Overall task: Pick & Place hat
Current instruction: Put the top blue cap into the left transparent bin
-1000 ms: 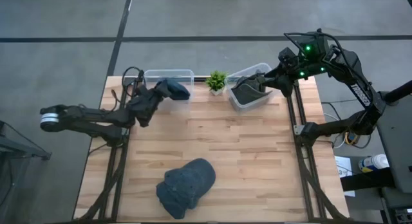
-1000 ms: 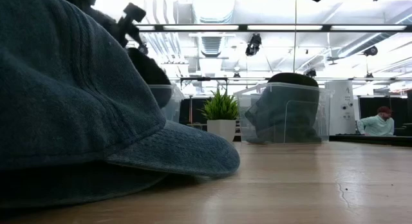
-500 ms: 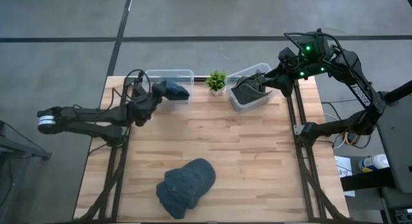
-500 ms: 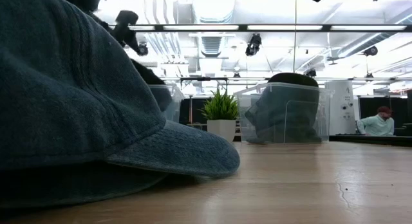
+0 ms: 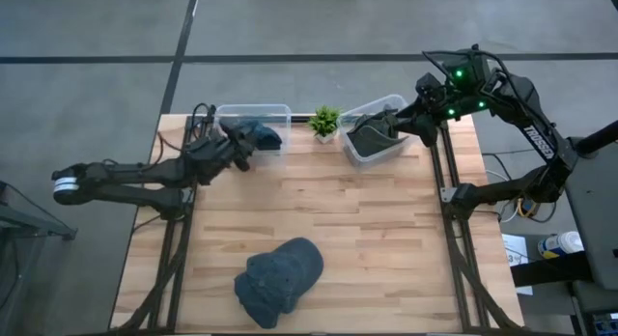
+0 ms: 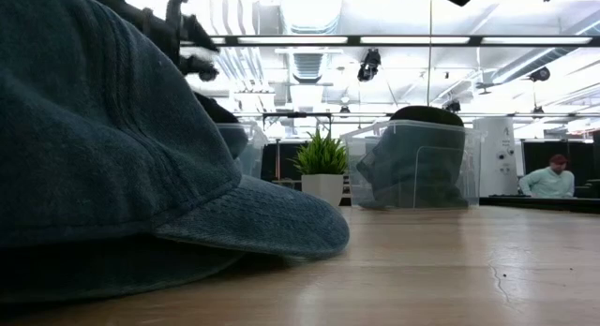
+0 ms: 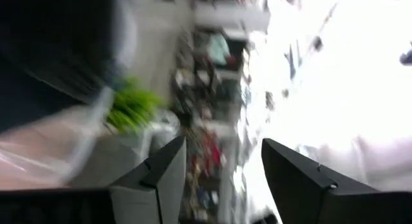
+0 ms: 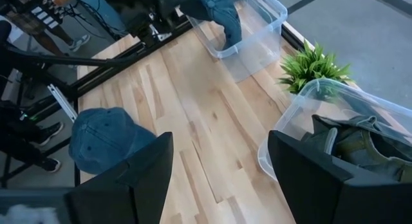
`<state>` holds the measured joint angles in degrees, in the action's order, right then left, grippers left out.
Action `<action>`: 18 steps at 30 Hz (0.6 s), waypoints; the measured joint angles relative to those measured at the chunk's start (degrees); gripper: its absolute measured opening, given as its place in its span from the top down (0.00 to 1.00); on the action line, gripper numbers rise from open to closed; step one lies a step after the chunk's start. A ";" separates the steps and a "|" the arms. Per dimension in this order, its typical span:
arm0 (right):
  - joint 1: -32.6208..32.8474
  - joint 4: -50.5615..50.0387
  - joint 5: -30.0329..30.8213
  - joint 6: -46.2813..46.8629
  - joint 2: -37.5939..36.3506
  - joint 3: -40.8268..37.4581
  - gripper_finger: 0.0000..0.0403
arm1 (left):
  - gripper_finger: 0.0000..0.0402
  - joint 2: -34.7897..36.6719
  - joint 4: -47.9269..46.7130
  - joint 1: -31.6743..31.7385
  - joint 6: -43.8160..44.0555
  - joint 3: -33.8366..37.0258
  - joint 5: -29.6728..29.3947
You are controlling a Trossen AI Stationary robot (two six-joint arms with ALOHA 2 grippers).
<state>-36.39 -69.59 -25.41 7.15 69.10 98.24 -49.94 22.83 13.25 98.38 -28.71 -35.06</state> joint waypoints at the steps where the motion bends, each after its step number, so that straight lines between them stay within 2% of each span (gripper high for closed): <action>1: 0.00 -0.02 0.00 -0.05 0.00 -0.33 0.39 | 0.51 0.44 1.90 -0.24 -2.24 0.00 1.75; 5: 0.01 -0.04 0.00 -0.26 0.00 -1.56 0.38 | 0.51 2.09 6.04 -2.24 -10.37 -1.33 11.70; 8: 0.01 -0.08 -0.02 -0.28 0.00 -2.09 0.38 | 0.51 3.06 1.83 -4.72 -12.85 -5.34 18.81; 10: 0.01 -0.07 -0.02 -0.28 0.00 -2.17 0.38 | 0.51 3.19 -6.53 -6.37 -13.56 -9.62 21.59; 16: 0.01 -0.06 -0.02 0.14 0.00 -2.17 0.39 | 0.51 0.42 -47.35 -10.04 -14.44 -27.43 28.14; 18: 0.01 -0.06 -0.04 0.47 0.00 -2.17 0.38 | 0.51 -1.34 -56.73 -11.45 -13.32 -31.86 28.91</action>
<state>-36.38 -69.65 -25.45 7.63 69.10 96.07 -51.28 -33.90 1.80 85.05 -60.57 -6.15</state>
